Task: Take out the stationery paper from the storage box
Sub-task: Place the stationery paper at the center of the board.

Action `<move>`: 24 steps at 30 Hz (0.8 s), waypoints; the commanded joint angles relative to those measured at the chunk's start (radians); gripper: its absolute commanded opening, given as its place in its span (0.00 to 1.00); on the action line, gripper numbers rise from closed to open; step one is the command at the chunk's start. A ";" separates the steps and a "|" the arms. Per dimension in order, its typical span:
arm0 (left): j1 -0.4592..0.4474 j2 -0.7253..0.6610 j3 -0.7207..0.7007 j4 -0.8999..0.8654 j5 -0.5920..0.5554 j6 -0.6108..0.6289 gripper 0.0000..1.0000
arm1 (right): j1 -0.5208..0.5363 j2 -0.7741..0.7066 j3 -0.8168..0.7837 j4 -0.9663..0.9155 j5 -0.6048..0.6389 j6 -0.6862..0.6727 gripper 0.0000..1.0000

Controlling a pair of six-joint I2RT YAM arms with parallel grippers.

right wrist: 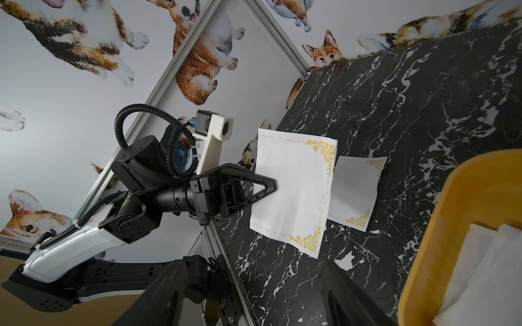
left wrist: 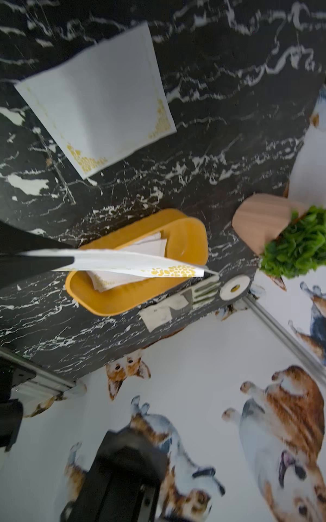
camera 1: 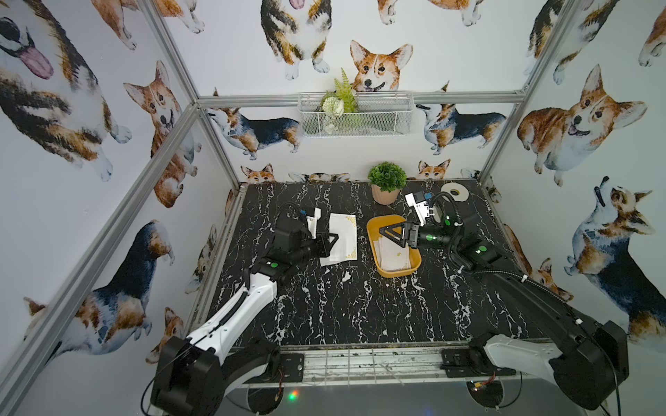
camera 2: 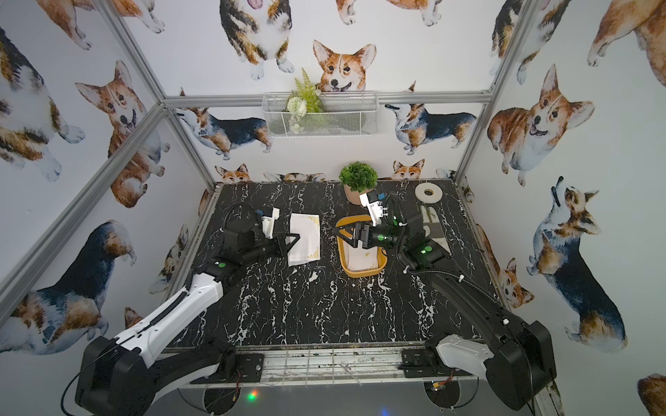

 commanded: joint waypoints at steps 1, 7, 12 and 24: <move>0.071 0.070 -0.051 0.031 -0.029 -0.062 0.00 | -0.001 -0.002 0.004 -0.059 0.053 -0.049 0.78; 0.110 0.192 -0.040 0.035 -0.087 -0.018 0.00 | -0.001 0.037 0.067 -0.296 0.240 -0.170 0.78; 0.114 0.289 0.004 0.015 -0.120 0.006 0.00 | 0.001 0.117 0.127 -0.503 0.463 -0.259 0.76; 0.118 0.345 0.003 -0.039 -0.250 -0.002 0.23 | 0.049 0.306 0.133 -0.597 0.727 -0.310 0.73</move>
